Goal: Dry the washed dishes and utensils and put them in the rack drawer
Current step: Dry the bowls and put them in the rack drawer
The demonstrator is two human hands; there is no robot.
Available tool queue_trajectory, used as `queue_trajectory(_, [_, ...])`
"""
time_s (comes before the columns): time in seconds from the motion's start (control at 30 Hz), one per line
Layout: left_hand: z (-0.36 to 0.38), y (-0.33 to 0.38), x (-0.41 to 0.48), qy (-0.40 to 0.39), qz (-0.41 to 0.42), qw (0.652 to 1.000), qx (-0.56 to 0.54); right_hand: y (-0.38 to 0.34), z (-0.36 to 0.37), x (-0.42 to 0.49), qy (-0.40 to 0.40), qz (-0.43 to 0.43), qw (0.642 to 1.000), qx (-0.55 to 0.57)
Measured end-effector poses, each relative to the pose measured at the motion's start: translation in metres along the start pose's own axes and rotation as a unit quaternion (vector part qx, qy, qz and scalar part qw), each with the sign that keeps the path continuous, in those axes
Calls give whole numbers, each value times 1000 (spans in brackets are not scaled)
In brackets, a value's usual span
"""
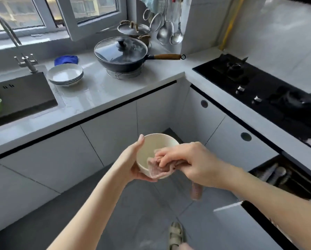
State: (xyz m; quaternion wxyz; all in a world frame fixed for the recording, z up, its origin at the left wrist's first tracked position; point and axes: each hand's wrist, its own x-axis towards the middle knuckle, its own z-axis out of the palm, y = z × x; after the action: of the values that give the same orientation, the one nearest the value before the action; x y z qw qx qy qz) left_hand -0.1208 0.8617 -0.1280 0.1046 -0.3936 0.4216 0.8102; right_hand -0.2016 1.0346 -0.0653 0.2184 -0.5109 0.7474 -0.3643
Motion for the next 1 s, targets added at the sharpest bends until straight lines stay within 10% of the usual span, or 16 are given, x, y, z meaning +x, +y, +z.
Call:
queue_trajectory(0.13, [52,-42,10,-36,25,997,-64,21,-30,-85,310,14,944,112])
queue_trajectory(0.27, [141,-74,13,-139,68,987,51,59,-7,-129,391,58,907,144])
queue_trajectory(0.4, [253,-109,27,-85,97,977,167,94,-70,-174,597,175,730,283])
queue_trajectory(0.7, [481,-200,58,-117,119,930,328,227,-197,-384,451,409,571,551])
queue_trajectory(0.73, [497,-212,62,-120,111,931,325,241,-200,-409,453,440,568,528])
queue_trajectory(0.83, [533,-242,74,-114,88,937,320,270,-205,-482,384,512,749,173])
queue_trajectory(0.9, [553,-261,82,-109,75,933,335,272,-212,-518,273,540,793,-65])
queue_trajectory(1.0, [574,-290,98,-113,41,922,367,279,-221,-555,195,503,842,14])
